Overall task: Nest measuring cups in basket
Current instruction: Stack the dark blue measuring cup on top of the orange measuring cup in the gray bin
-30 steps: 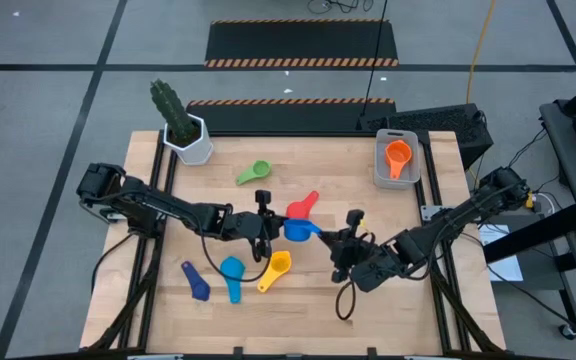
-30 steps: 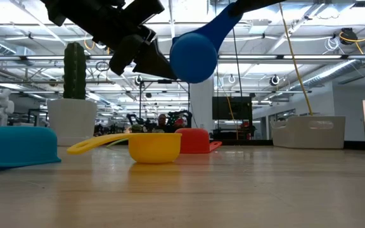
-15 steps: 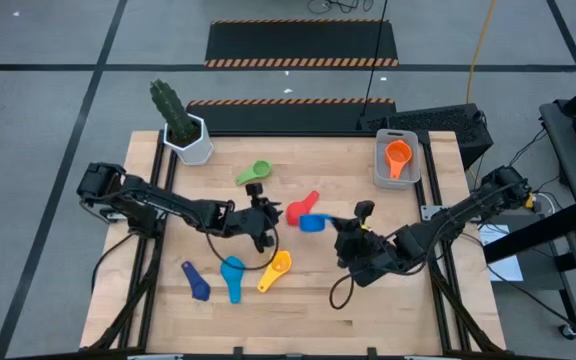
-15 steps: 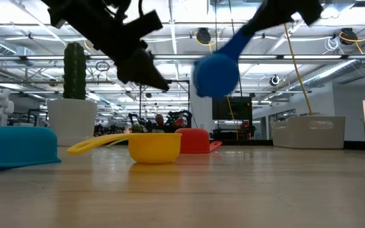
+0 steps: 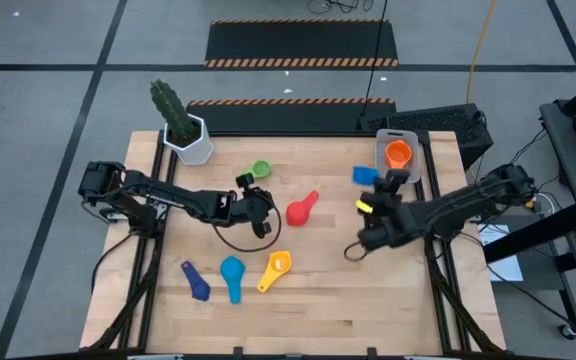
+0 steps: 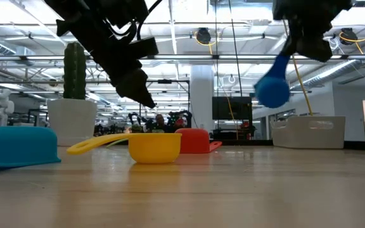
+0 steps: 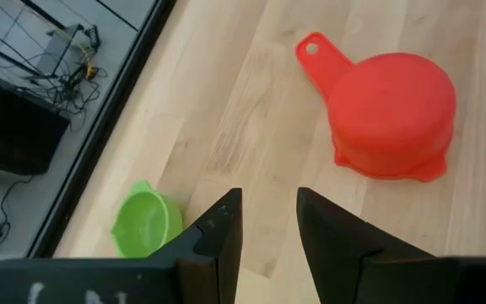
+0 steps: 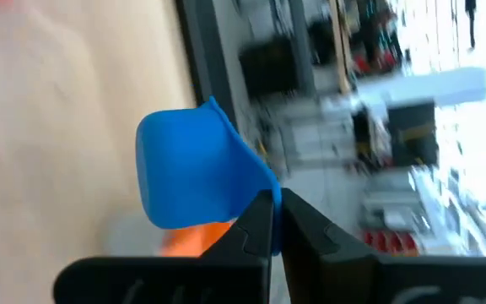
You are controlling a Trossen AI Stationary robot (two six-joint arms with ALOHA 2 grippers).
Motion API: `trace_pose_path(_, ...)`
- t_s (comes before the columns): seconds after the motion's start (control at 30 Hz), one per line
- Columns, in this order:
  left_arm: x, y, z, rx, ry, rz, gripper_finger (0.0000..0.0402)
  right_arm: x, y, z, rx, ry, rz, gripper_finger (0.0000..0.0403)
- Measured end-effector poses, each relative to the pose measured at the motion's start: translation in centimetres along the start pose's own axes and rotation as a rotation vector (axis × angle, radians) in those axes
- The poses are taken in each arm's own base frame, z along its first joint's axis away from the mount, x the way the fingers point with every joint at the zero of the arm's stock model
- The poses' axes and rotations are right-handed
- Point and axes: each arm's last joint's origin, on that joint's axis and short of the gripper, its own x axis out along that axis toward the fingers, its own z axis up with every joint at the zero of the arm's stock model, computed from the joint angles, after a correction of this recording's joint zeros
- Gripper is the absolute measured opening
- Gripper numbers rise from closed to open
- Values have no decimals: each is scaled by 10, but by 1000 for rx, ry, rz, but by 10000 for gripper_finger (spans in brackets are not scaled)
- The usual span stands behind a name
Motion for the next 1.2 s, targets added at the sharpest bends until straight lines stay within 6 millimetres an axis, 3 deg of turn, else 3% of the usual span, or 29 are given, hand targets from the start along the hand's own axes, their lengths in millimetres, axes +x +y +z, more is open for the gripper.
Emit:
trace_pose_path(0.27,0,0,3,2,-31,-3,118,37,-15,-14,-30,219,-63,0)
trace_pose_path(0.53,0,0,6,-3,-54,-8,118,75,-12,-42,-101,443,-83,2)
trace_pose_path(0.73,1,2,7,16,-62,-3,118,94,-11,-42,-5,450,-143,3)
trace_pose_path(1.2,5,9,8,6,-66,16,118,132,7,-46,-34,461,-120,4)
